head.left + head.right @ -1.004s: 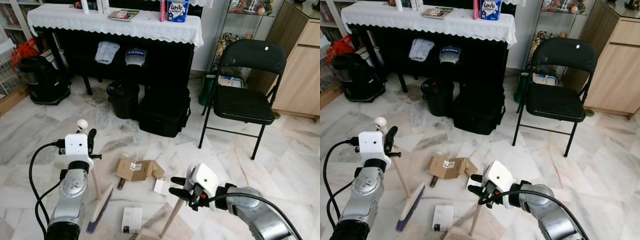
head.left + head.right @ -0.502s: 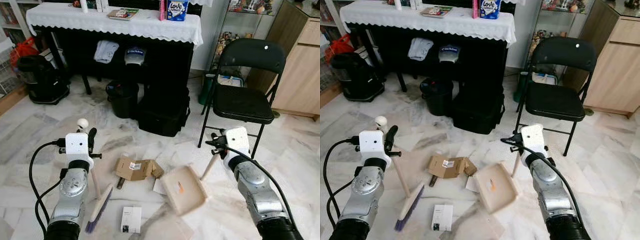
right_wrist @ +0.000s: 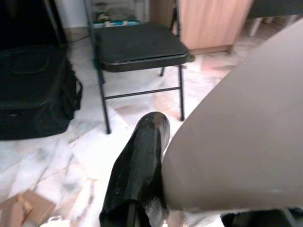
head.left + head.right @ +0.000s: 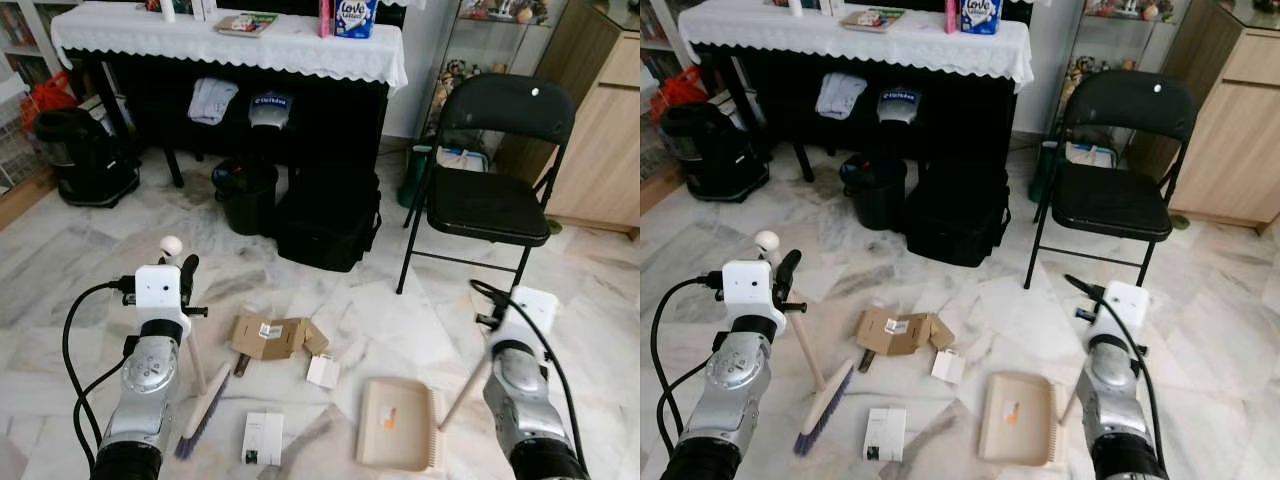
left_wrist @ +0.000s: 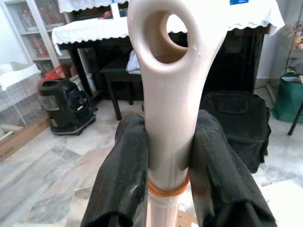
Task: Sweep floor
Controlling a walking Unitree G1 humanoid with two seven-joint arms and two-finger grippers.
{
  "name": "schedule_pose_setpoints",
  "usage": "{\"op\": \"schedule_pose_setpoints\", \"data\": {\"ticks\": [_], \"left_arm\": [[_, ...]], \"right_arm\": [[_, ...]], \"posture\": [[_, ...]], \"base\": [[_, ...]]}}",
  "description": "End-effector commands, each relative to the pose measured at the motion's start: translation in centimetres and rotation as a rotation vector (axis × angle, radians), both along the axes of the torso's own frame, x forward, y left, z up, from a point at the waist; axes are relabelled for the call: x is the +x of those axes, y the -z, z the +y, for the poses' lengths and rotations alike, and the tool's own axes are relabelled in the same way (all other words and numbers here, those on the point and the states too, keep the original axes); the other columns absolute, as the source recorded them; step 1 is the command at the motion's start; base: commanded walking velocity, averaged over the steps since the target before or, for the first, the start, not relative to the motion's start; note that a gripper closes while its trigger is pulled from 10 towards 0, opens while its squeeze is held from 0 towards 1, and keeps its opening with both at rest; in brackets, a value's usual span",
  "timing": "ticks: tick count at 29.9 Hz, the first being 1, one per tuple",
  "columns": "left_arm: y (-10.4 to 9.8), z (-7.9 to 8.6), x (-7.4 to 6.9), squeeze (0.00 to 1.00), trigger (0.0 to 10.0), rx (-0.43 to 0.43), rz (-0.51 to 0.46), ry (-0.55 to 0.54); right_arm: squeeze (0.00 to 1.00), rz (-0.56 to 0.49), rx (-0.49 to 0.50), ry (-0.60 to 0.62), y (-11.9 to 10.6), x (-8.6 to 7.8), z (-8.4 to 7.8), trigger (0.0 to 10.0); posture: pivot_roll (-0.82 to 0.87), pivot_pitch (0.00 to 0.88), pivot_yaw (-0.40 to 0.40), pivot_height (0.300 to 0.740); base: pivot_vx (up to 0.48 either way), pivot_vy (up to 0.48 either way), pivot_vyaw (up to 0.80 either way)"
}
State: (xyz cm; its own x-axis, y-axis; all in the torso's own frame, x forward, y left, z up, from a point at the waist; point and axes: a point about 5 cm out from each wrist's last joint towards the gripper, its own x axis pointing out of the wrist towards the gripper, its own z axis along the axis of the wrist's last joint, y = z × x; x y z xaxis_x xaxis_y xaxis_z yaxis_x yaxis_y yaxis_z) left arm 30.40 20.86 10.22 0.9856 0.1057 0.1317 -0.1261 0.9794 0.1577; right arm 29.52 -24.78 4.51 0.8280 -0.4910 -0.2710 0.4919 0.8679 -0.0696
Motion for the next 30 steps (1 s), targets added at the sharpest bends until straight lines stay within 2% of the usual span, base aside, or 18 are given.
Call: {"op": "schedule_pose_setpoints", "data": {"ticks": [1,4,8,12,19,23,26,30], "left_arm": [[-0.8,-0.3,0.3,0.00,10.0,0.013,-0.040,0.020],[-0.8,-0.3,0.3,0.00,10.0,0.013,-0.040,0.019],[-0.5,-0.2,0.2,0.00,10.0,0.015,-0.031,0.015],[-0.6,-0.2,0.3,0.00,10.0,0.016,-0.030,0.015],[-0.7,-0.2,0.3,0.00,10.0,0.021,-0.032,0.015],[-0.8,-0.1,0.4,0.00,10.0,0.030,-0.030,0.022],[-1.0,0.0,0.5,0.00,10.0,0.060,-0.032,0.034],[-1.0,0.1,0.5,0.00,10.0,0.058,-0.032,0.028]], "right_arm": [[0.00,-0.057,0.007,0.002,-0.8,0.8,-0.1,10.0],[0.00,-0.049,-0.002,-0.002,-0.6,0.8,-0.1,10.0],[0.00,-0.107,0.025,-0.055,-0.6,0.9,0.6,10.0],[0.00,-0.120,0.056,-0.090,-0.4,1.1,1.1,10.0],[0.00,-0.141,0.090,-0.085,-0.2,1.1,1.5,10.0],[0.00,-0.152,0.148,-0.064,0.1,1.1,1.6,10.0],[0.00,-0.165,0.229,-0.056,0.4,1.2,1.7,10.0],[0.00,-0.150,0.254,-0.092,0.7,1.3,2.1,10.0]], "posture": [[0.10,0.000,-0.024,0.740],[0.10,0.000,-0.025,0.740],[0.09,0.000,-0.025,0.740],[0.10,0.000,-0.025,0.740],[0.10,0.000,-0.025,0.740],[0.10,0.000,-0.022,0.740],[0.10,0.000,-0.022,0.740],[0.10,0.000,-0.021,0.740]], "base": [[0.000,0.000,0.00],[0.000,0.000,0.00],[0.000,0.000,0.00],[0.000,0.000,0.00],[0.000,0.000,0.00],[0.000,0.000,0.00],[0.000,0.000,0.00],[0.000,0.000,0.00]]}}
